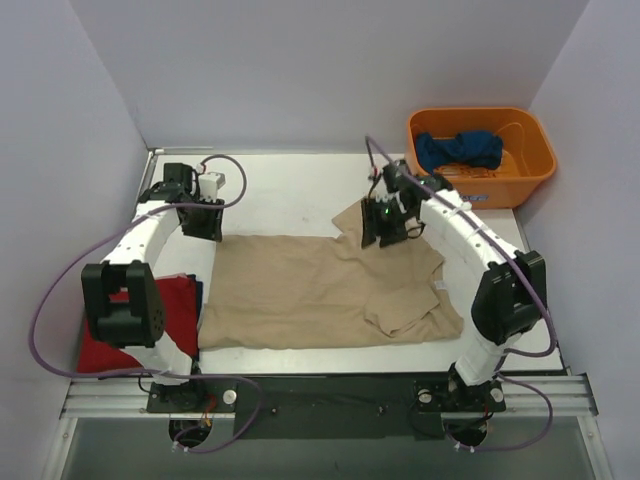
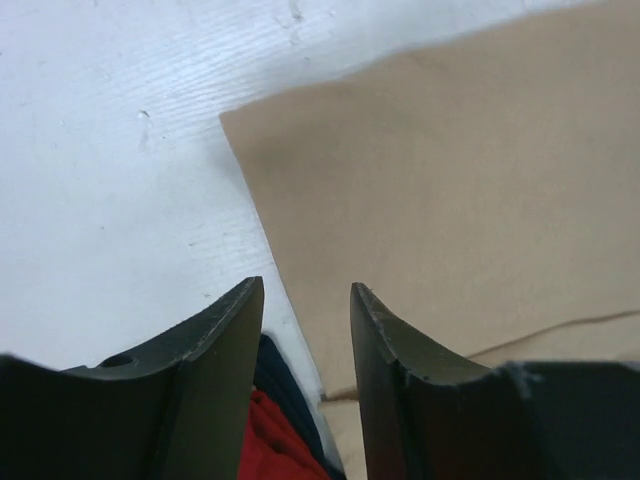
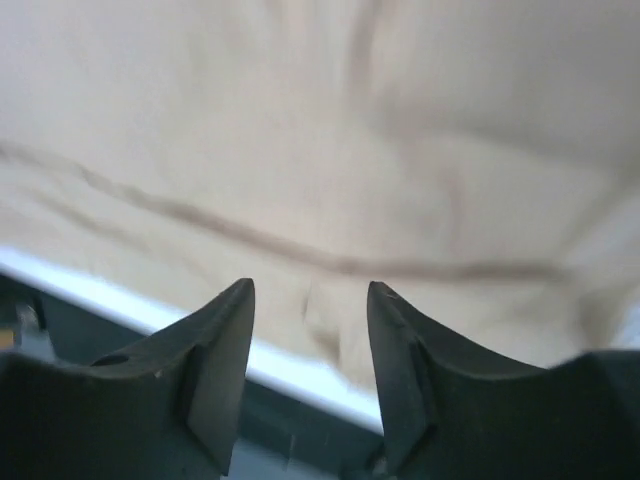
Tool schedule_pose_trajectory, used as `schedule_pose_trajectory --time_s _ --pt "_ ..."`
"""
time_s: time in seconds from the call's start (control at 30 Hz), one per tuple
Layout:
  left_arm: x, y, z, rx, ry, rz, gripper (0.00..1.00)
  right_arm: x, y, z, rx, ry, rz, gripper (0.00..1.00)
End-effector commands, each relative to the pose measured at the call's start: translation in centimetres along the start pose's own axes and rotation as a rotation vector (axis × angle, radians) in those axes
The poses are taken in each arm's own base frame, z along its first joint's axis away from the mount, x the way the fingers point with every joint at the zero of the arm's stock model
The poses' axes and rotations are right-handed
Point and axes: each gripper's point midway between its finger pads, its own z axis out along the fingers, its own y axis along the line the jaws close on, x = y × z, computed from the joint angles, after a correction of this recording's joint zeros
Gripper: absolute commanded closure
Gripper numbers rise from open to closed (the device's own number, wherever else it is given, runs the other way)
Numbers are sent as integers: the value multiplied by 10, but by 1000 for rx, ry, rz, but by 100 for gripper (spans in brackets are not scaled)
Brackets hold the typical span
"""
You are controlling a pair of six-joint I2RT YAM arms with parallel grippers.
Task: Fold and stack the t-shirts
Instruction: Fold the flattened tshirt in 1/3 of the way, then grap the side of the flattened tshirt furthest away from the robot with both arms
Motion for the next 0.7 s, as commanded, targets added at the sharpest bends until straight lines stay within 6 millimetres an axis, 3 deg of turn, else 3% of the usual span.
schedule_pose_trajectory --time_s 0.0,0.1,0.13,0.23,0.37,0.47,0.67 --pt "-25 22 18 -26 -38 -211 48 -100 -21 -38 111 -216 -34 50" --pt "-31 29 31 -40 -45 -258 42 -164 -42 -23 251 -259 -84 44" --pt "-33 32 37 -46 -52 -257 41 -178 -48 -24 282 -274 -78 44" --pt "-37 33 46 -39 -61 -288 38 -219 -73 2 371 -276 -82 43" --pt "-32 38 60 -50 -38 -307 37 -232 -112 48 403 -245 -10 44" --pt "-24 40 72 -48 -11 -312 37 -237 -132 67 451 -242 14 44" --pt "-17 32 89 2 23 -319 35 -229 -119 99 362 -192 29 46"
